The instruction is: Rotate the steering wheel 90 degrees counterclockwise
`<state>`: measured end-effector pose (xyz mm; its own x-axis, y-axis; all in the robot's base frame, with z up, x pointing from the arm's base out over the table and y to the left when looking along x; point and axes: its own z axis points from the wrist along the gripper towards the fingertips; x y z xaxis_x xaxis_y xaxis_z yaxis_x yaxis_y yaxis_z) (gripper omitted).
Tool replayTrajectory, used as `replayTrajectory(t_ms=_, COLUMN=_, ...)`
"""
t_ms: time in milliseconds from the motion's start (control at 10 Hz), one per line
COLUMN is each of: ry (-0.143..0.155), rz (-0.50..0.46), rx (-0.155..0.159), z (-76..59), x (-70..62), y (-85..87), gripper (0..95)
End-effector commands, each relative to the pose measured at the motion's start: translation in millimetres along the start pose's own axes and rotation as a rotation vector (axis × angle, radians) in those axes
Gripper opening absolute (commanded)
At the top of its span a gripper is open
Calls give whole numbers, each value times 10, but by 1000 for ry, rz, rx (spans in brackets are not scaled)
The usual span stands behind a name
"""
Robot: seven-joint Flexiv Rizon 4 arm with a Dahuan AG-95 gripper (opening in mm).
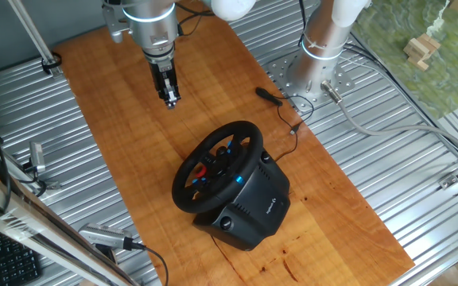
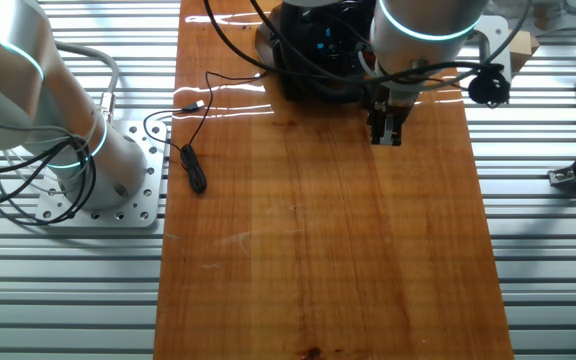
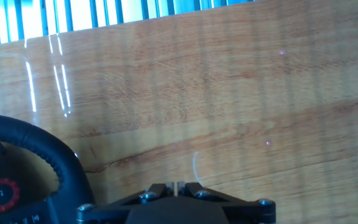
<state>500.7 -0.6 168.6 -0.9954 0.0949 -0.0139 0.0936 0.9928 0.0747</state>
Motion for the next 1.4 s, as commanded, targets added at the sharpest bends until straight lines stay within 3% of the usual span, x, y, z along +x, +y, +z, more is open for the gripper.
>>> replayTrajectory(t_ms=100, ry=0, rz=1, rx=3, z=0, x=2, y=0, gripper=0)
replayTrajectory(t_ms=500, ry=0, rz=6, rx=26, z=-1, x=2, y=0, gripper=0)
replayTrajectory(t_ms=900, ry=0, rz=3, rx=13, z=25, x=-16, y=-10, gripper=0)
replayTrajectory(t_ms=1400, ry=14, rz=-6, rx=3, z=121, x=-312, y=-8, gripper=0)
